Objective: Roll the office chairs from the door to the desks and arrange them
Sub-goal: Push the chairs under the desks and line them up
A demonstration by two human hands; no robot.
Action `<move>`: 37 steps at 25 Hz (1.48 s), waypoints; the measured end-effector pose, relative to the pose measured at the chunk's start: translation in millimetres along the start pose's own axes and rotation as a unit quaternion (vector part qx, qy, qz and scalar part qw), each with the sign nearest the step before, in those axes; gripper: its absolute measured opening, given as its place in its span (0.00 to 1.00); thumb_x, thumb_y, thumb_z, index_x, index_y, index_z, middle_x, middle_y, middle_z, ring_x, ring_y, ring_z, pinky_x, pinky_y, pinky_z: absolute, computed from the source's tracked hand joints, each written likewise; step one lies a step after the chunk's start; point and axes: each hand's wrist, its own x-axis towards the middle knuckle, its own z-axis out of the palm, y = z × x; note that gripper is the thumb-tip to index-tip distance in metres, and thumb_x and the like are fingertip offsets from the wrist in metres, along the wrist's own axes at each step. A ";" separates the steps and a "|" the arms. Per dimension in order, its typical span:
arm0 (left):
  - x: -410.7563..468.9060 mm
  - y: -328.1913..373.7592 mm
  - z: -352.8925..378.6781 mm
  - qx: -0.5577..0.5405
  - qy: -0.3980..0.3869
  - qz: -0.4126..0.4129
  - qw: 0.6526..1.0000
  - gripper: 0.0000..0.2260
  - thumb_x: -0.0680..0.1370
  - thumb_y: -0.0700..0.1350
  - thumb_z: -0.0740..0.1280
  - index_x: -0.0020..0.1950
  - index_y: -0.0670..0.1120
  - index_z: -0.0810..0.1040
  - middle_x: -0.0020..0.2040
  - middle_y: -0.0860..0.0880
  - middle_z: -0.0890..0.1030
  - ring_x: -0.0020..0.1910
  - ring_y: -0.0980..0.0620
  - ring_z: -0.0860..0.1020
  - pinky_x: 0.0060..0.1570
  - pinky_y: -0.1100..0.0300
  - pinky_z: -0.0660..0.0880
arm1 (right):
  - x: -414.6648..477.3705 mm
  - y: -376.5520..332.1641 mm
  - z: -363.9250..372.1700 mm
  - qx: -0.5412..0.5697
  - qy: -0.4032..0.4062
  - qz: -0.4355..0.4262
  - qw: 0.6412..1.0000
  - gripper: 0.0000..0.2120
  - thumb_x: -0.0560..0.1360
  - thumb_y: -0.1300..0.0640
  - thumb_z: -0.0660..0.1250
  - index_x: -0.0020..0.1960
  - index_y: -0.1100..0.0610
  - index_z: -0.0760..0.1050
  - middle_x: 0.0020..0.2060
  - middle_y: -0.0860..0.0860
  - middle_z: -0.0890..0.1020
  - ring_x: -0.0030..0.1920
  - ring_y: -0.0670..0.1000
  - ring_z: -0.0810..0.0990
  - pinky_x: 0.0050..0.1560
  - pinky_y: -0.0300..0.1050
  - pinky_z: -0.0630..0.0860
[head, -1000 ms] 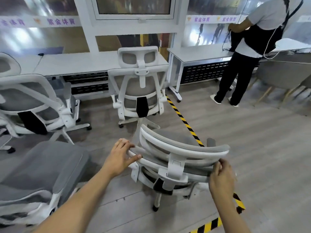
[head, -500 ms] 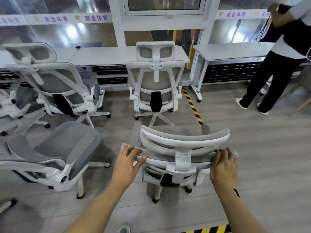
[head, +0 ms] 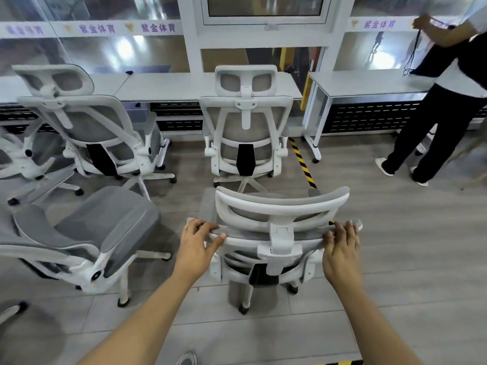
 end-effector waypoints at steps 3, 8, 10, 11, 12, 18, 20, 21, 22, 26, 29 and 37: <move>6.3 8.4 1.2 -0.005 -0.021 -0.034 0.999 0.23 0.75 0.67 0.60 0.58 0.53 0.79 0.59 0.52 0.71 0.64 0.55 0.64 0.61 0.60 0.65 | 16.0 -2.3 -8.3 -0.035 -0.041 -0.004 0.999 0.31 0.82 0.39 0.45 0.78 0.54 0.61 0.81 0.55 0.54 0.81 0.52 0.46 0.80 0.54 0.48; 10.2 13.7 -2.4 0.044 -0.043 -0.059 0.996 0.22 0.79 0.63 0.59 0.65 0.52 0.76 0.68 0.49 0.69 0.72 0.50 0.62 0.66 0.52 0.68 | 6.5 -12.1 -4.1 -0.039 0.008 -0.006 0.999 0.27 0.83 0.43 0.50 0.75 0.56 0.66 0.79 0.57 0.62 0.80 0.56 0.54 0.79 0.55 0.54; 4.4 16.1 -5.1 0.074 -0.052 -0.037 0.995 0.21 0.81 0.59 0.59 0.69 0.50 0.73 0.70 0.49 0.68 0.74 0.48 0.61 0.69 0.50 0.66 | -7.0 -17.5 -1.4 -0.031 0.030 -0.023 0.999 0.23 0.83 0.48 0.53 0.75 0.57 0.67 0.77 0.57 0.65 0.79 0.56 0.57 0.78 0.56 0.57; 0.9 16.8 -7.5 0.081 -0.061 -0.024 0.995 0.21 0.81 0.58 0.59 0.71 0.50 0.71 0.72 0.48 0.67 0.75 0.47 0.60 0.71 0.50 0.65 | -13.7 -21.8 -1.8 -0.024 0.033 -0.026 0.999 0.22 0.83 0.50 0.55 0.74 0.58 0.67 0.76 0.57 0.67 0.78 0.56 0.59 0.77 0.56 0.59; -2.4 16.6 -10.5 0.082 -0.072 -0.013 0.994 0.22 0.82 0.58 0.59 0.72 0.50 0.69 0.73 0.48 0.66 0.76 0.47 0.60 0.73 0.50 0.63 | -20.4 -27.9 -3.2 -0.010 0.036 -0.020 0.999 0.22 0.83 0.51 0.55 0.74 0.57 0.68 0.75 0.56 0.68 0.77 0.56 0.61 0.76 0.57 0.61; -29.1 4.9 -68.4 0.102 -0.057 0.032 0.993 0.17 0.82 0.55 0.59 0.70 0.54 0.69 0.67 0.54 0.72 0.67 0.50 0.68 0.66 0.57 0.66 | -73.3 -102.8 5.9 0.030 0.106 -0.105 0.988 0.13 0.80 0.57 0.63 0.63 0.56 0.75 0.59 0.54 0.80 0.61 0.58 0.74 0.63 0.60 0.73; -43.0 -11.8 -99.8 0.108 -0.024 0.035 0.993 0.15 0.81 0.54 0.59 0.68 0.55 0.70 0.65 0.56 0.72 0.65 0.52 0.69 0.64 0.57 0.67 | -90.5 -141.0 20.3 0.032 0.096 -0.130 0.986 0.13 0.78 0.59 0.65 0.62 0.55 0.76 0.58 0.53 0.80 0.59 0.57 0.75 0.60 0.59 0.73; -50.9 -21.5 -117.1 0.109 -0.009 0.029 0.994 0.15 0.81 0.54 0.59 0.67 0.56 0.71 0.64 0.57 0.73 0.64 0.53 0.69 0.64 0.56 0.67 | -100.6 -161.6 29.4 0.030 0.087 -0.139 0.986 0.14 0.78 0.59 0.66 0.63 0.55 0.75 0.58 0.53 0.80 0.59 0.57 0.75 0.60 0.59 0.73; -60.1 -31.6 -134.8 0.107 0.006 0.023 0.994 0.14 0.81 0.55 0.59 0.66 0.57 0.71 0.64 0.58 0.73 0.63 0.54 0.69 0.64 0.56 0.68 | -111.6 -182.2 39.2 0.028 0.079 -0.150 0.985 0.14 0.77 0.59 0.67 0.63 0.56 0.75 0.57 0.54 0.79 0.59 0.57 0.74 0.60 0.59 0.73; -106.4 -86.0 -224.9 0.097 0.056 -0.004 0.994 0.15 0.79 0.58 0.54 0.63 0.58 0.72 0.60 0.60 0.74 0.59 0.56 0.70 0.61 0.59 0.67 | -166.2 -283.2 91.8 0.080 0.017 -0.217 0.973 0.15 0.77 0.59 0.67 0.63 0.55 0.75 0.56 0.53 0.79 0.58 0.56 0.76 0.61 0.57 0.73; -142.1 -137.4 -292.4 0.125 0.088 -0.032 0.988 0.16 0.79 0.59 0.54 0.62 0.57 0.73 0.60 0.59 0.74 0.59 0.55 0.71 0.61 0.59 0.67 | -216.4 -357.7 136.9 0.104 -0.010 -0.251 0.962 0.16 0.77 0.57 0.66 0.65 0.54 0.75 0.58 0.51 0.80 0.60 0.54 0.76 0.63 0.54 0.72; -223.4 -266.7 -425.8 0.133 0.134 -0.119 0.975 0.12 0.80 0.54 0.60 0.63 0.56 0.74 0.60 0.58 0.74 0.59 0.54 0.70 0.61 0.56 0.68 | -344.5 -505.4 237.6 0.157 -0.107 -0.315 0.930 0.16 0.76 0.60 0.68 0.64 0.54 0.76 0.57 0.49 0.80 0.56 0.53 0.77 0.60 0.47 0.70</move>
